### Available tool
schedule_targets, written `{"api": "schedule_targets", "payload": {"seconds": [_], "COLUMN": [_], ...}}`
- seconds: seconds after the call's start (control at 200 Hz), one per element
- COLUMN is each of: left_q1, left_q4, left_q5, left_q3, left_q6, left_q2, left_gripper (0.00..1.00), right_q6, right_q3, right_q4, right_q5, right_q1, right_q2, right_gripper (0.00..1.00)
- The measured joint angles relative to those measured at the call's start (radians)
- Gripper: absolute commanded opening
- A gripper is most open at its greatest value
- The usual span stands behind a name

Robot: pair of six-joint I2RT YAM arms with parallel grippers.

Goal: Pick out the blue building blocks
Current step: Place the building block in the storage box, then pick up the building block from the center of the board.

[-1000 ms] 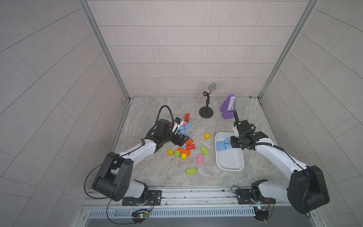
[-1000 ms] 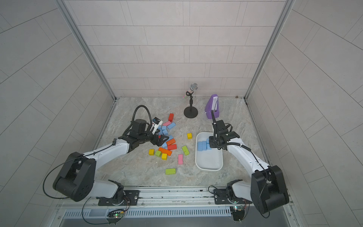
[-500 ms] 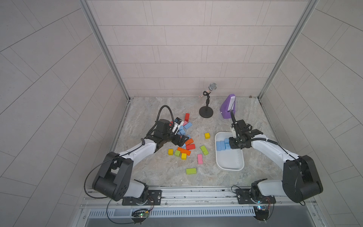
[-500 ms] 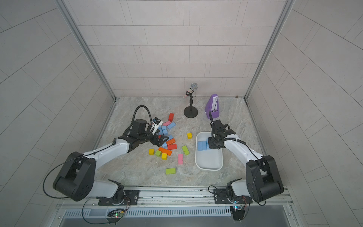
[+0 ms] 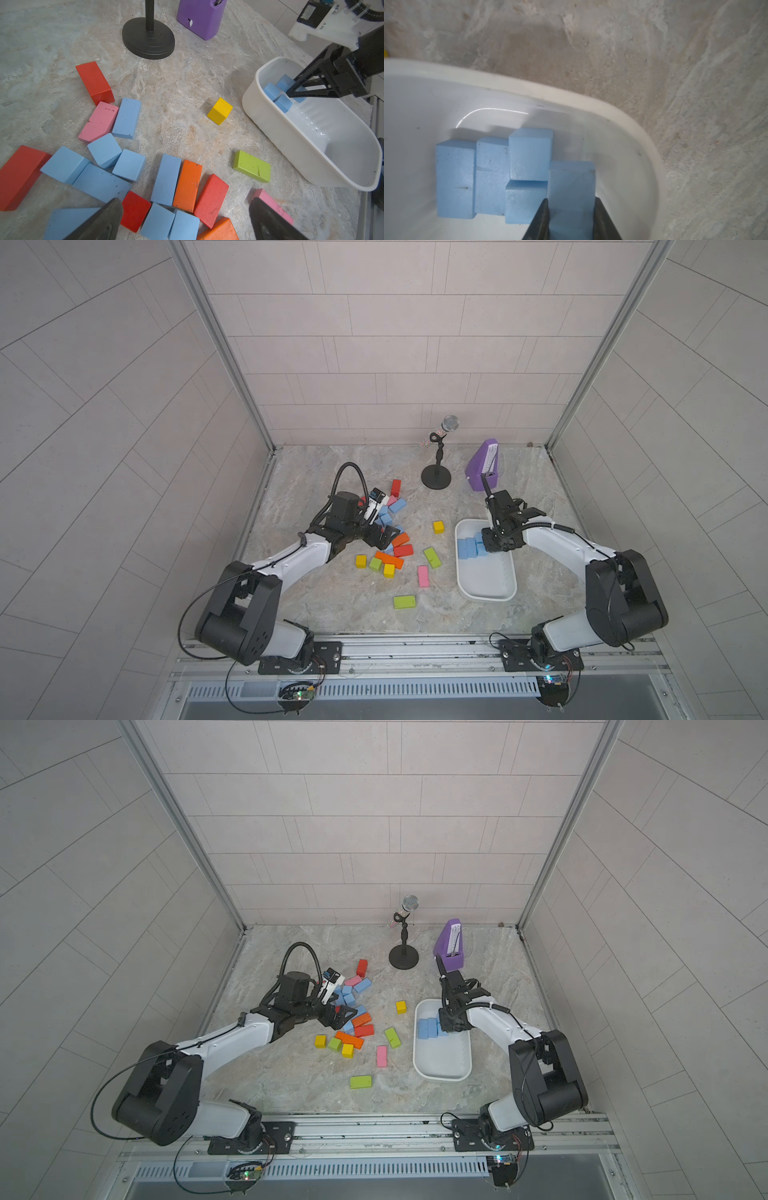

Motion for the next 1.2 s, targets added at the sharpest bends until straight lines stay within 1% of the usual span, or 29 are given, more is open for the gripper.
{"api": "schedule_targets", "payload": {"seconds": [0.125,0.31,0.41,0.62,0.791,0.886,1.001,1.196], "left_q1": [0.0,0.0,0.0,0.0,0.005,0.021,0.067,0.158], "left_q4": [0.0,0.0,-0.001,-0.001,-0.019,-0.045,-0.087,-0.195], "left_q5": [0.0,0.0,0.0,-0.006,-0.043,-0.051,-0.045,0.028], "left_q3": [0.0,0.0,0.0,0.0,0.013,0.03,0.06,0.127], "left_q6": [0.0,0.001,0.003,-0.003,-0.005,0.002,0.023,0.107], "left_q2": [0.0,0.0,0.0,0.0,0.0,0.0,0.0,0.0], "left_gripper": [1.0,1.0,1.0,1.0,1.0,1.0,0.99,0.98], "right_q6": [0.005,0.016,0.023,0.024,0.019,0.017,0.017,0.011], "right_q3": [0.012,0.021,0.021,0.021,0.002,-0.062,-0.159,-0.333], "right_q4": [0.0,0.005,0.004,0.004,0.039,0.113,0.215,0.42], "right_q5": [0.028,0.038,0.039,0.031,-0.005,-0.045,-0.083,-0.168], "right_q1": [0.0,0.0,0.0,0.001,0.038,0.06,0.06,0.059], "right_q2": [0.014,0.023,0.023,0.003,-0.098,-0.193,-0.302,-0.462], "right_gripper": [0.25,0.45,0.49,0.49,0.49,0.49,0.49,0.51]}}
